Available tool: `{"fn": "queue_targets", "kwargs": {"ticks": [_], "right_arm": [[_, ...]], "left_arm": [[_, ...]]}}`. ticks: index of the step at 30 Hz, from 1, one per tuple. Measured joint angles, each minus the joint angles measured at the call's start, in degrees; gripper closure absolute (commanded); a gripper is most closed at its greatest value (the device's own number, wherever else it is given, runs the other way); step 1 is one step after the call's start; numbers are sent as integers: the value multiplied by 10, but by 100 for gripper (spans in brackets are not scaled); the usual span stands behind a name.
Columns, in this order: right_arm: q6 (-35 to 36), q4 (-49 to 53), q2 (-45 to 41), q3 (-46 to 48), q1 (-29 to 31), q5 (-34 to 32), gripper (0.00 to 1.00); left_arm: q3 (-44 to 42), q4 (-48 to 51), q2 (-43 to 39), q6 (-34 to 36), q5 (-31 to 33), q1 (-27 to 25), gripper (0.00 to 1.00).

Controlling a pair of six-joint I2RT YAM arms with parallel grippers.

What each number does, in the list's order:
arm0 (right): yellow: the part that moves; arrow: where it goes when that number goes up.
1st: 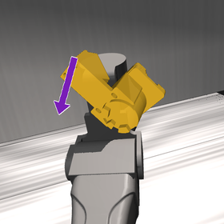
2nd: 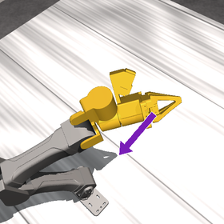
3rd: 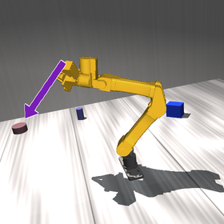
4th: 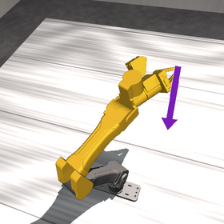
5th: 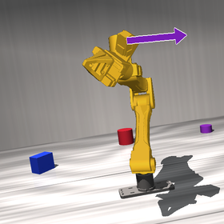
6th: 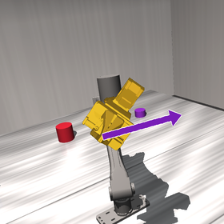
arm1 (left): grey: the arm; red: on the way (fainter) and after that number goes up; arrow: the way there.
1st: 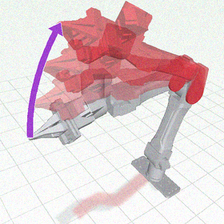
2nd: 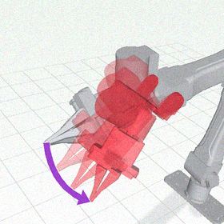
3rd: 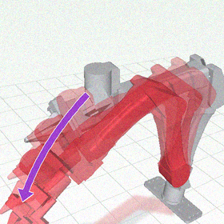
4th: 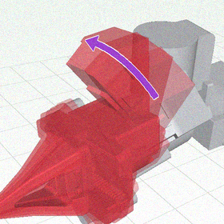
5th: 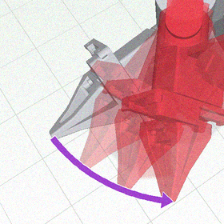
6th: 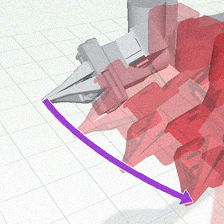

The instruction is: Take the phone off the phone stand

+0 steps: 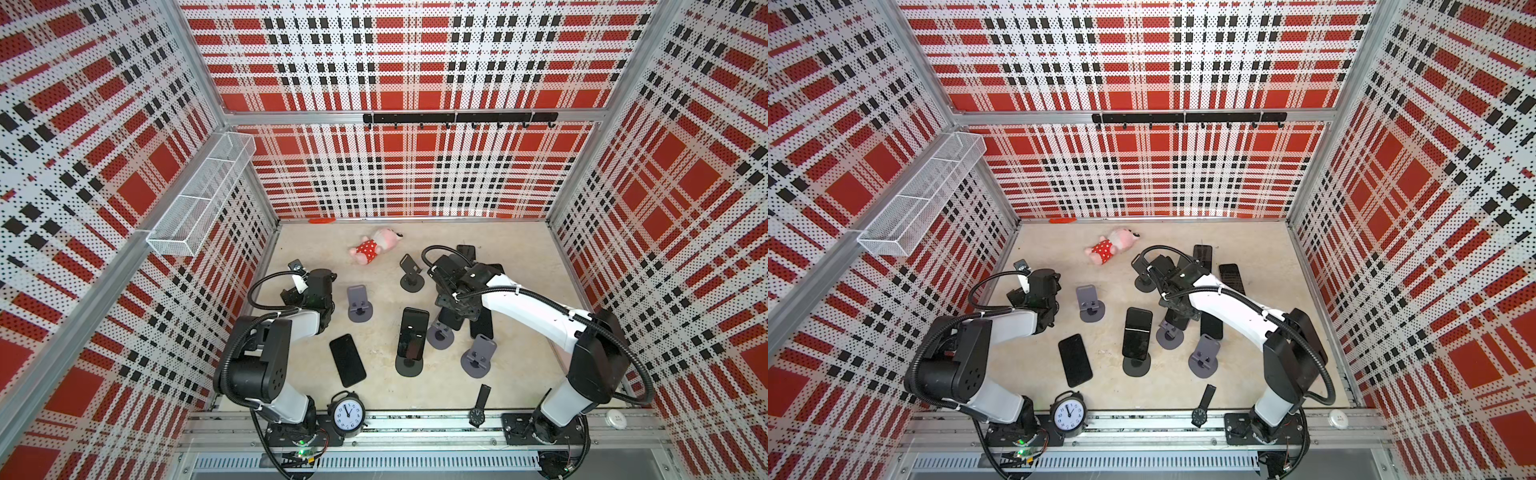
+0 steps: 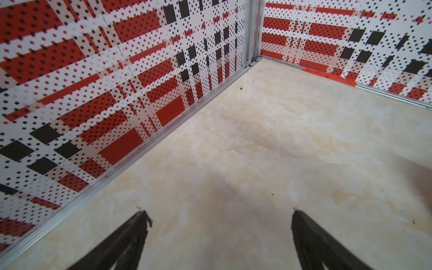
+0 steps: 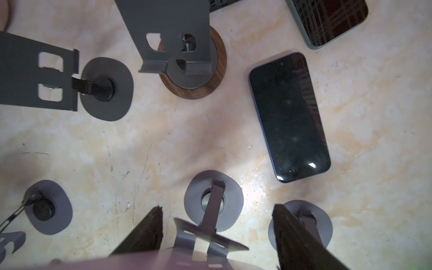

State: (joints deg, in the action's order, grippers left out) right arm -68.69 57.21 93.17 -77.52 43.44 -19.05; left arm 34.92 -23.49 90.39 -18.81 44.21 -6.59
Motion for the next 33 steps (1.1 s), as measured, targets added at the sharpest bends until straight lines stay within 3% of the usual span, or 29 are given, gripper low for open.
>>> {"fn": "queue_targets", "kwargs": {"ticks": [14, 22, 33], "right_arm": [[168, -70, -109, 7, -12, -47, 31], [289, -130, -107, 5, -80, 18, 32], [470, -185, -20, -20, -103, 91, 33]], "left_arm": [[1, 4, 0, 1, 0, 0, 2], [1, 5, 0, 1, 0, 0, 2], [2, 9, 0, 2, -1, 0, 2]]}}
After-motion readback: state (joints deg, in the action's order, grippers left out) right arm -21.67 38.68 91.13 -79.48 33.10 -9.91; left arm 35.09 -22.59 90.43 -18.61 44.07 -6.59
